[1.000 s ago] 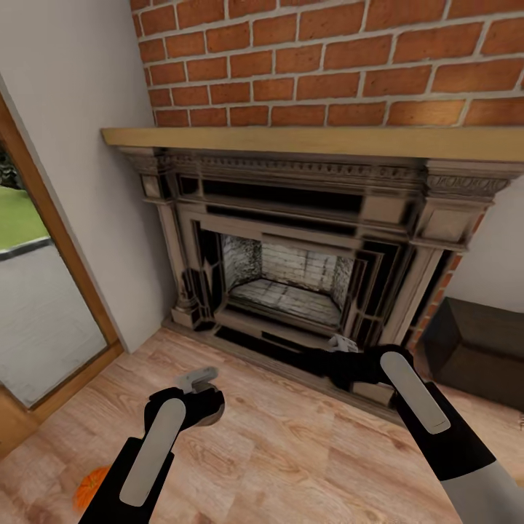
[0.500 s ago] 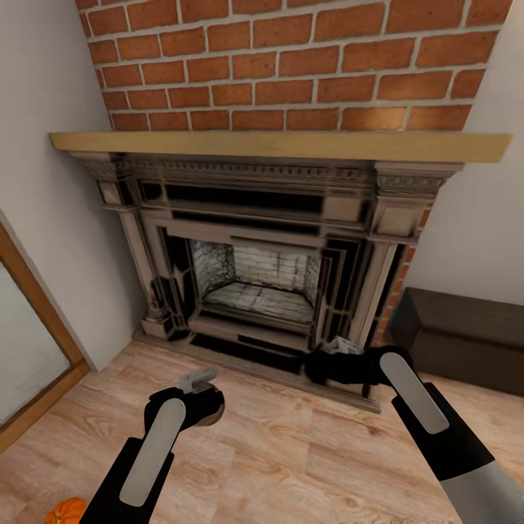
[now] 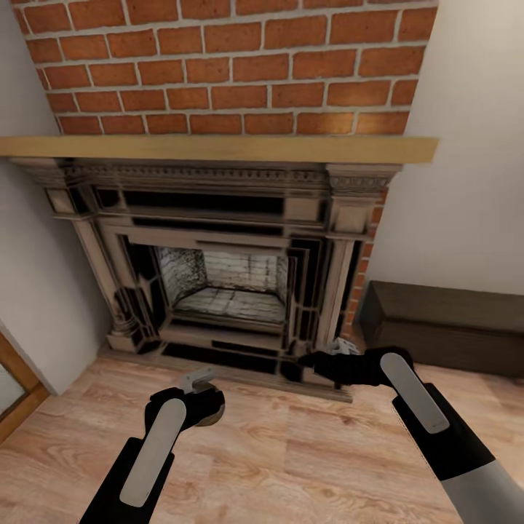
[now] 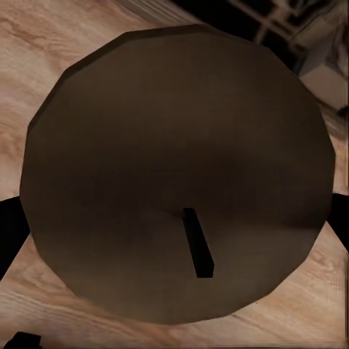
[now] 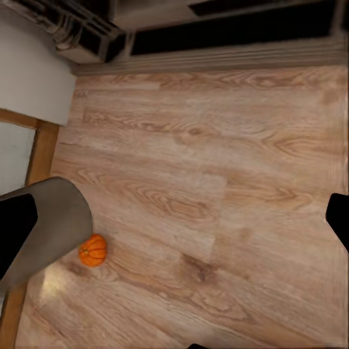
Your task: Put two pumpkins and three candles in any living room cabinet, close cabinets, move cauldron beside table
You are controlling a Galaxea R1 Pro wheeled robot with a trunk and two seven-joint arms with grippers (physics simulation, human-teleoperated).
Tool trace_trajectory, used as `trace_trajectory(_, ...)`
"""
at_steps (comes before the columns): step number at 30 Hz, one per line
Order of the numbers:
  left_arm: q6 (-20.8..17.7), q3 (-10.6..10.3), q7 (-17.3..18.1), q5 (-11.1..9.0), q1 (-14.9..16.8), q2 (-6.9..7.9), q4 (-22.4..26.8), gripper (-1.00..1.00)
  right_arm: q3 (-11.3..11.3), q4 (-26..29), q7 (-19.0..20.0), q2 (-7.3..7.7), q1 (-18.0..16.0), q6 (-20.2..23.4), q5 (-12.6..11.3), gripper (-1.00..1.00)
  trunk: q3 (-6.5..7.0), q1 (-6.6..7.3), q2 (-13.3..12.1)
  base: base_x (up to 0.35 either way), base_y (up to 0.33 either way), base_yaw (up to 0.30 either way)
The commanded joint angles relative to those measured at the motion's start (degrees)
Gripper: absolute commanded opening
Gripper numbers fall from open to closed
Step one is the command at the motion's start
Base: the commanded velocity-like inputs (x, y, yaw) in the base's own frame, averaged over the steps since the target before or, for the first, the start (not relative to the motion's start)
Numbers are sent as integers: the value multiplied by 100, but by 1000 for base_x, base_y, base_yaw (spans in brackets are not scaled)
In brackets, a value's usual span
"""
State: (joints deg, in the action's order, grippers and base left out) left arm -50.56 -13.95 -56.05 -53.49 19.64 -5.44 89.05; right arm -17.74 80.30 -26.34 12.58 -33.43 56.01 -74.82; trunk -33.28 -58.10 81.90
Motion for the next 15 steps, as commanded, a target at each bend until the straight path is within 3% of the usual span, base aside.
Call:
trace_trajectory(1, -15, -2, -54, -47, 5, -1, 7, -100, -10, 4, -58, 12, -6, -3, -59, 100, -2, 0, 3, 0, -224, -265)
trace_trajectory(15, -15, -9, -55, -47, 7, -1, 7, -100, -11, -4, -55, 35, -6, -3, -59, 100, 37, 0, 3, 0, -274, -272)
